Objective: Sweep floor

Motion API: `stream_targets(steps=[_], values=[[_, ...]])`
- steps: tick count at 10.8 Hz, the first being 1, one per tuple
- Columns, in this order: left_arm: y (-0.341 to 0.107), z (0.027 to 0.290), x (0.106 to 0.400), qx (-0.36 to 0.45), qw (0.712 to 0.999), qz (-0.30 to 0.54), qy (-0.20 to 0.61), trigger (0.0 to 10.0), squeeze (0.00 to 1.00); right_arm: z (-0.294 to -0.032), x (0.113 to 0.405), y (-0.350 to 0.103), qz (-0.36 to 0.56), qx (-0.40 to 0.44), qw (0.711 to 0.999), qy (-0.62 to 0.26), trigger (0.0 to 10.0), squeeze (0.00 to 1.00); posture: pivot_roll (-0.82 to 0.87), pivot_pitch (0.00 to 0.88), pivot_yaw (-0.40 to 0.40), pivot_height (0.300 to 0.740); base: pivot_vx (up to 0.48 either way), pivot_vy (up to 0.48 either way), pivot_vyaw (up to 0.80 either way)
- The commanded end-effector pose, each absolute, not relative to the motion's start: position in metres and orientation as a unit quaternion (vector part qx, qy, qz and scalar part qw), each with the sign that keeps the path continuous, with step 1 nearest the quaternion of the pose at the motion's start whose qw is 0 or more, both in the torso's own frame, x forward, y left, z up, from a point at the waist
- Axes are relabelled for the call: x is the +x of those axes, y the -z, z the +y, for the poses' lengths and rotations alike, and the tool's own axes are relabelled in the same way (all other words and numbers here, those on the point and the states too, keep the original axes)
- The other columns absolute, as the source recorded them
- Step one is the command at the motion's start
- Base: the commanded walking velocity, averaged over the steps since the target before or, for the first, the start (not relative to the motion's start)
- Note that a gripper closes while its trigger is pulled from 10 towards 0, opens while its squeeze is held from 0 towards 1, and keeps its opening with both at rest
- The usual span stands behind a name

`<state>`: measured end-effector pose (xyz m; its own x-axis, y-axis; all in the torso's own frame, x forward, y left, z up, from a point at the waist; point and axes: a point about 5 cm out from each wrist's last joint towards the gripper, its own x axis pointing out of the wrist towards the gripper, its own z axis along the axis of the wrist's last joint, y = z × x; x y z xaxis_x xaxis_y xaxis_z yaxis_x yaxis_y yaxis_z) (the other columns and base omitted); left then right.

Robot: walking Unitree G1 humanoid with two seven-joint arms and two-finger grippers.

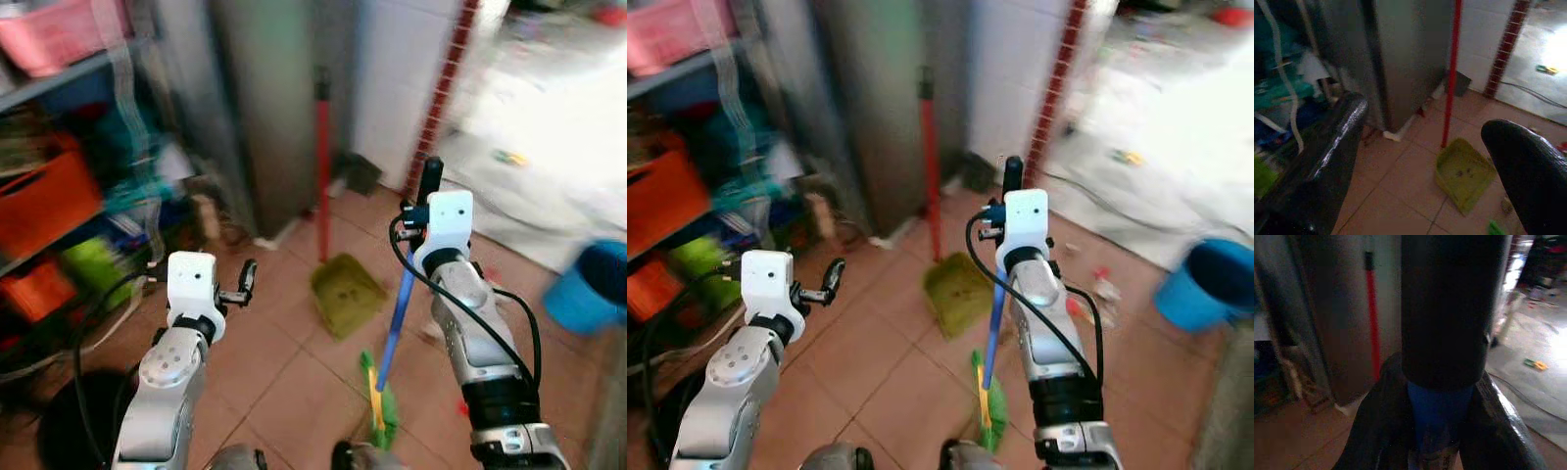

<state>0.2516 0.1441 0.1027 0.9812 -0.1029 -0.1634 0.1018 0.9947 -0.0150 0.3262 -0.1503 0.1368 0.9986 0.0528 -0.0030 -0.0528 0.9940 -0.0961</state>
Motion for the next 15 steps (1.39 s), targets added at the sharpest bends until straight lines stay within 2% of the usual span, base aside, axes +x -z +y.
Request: stream_targets(steps=[1,3,9,10,12,15], values=[[-0.100,0.146,0.252,-0.003,0.995,0.090,0.049,10.0,0.00,-0.155,0.330,-0.143,-0.010,-0.053,0.998,-0.014,10.0,0.00,0.01,0.075,0.015,0.740,0.000,0.000,-0.80],[-0.100,0.144,0.252,-0.013,0.994,0.093,0.049,10.0,0.00,-0.158,0.330,-0.142,-0.005,-0.052,0.999,-0.008,10.0,0.00,0.01,0.072,0.013,0.740,0.000,0.000,-0.80],[-0.102,0.138,0.256,0.004,0.994,0.085,0.070,10.0,0.00,-0.151,0.335,-0.154,-0.037,-0.016,0.999,-0.014,10.0,0.00,0.01,0.068,0.007,0.740,0.000,0.000,0.00],[-0.096,0.135,0.254,0.013,0.991,0.105,0.083,10.0,0.00,-0.145,0.334,-0.150,-0.012,0.029,0.999,-0.031,10.0,0.00,0.01,0.069,0.009,0.740,0.000,0.000,0.00],[-0.093,0.120,0.256,-0.014,0.982,0.122,0.144,10.0,0.00,-0.115,0.331,-0.176,-0.037,0.136,0.983,-0.117,10.0,0.00,0.00,0.068,0.012,0.740,0.000,0.000,0.00],[-0.095,0.083,0.261,-0.018,0.960,0.120,0.254,10.0,0.00,-0.093,0.325,-0.195,-0.052,0.189,0.961,-0.195,10.0,0.00,-0.01,0.063,0.007,0.740,0.000,0.000,0.00]])
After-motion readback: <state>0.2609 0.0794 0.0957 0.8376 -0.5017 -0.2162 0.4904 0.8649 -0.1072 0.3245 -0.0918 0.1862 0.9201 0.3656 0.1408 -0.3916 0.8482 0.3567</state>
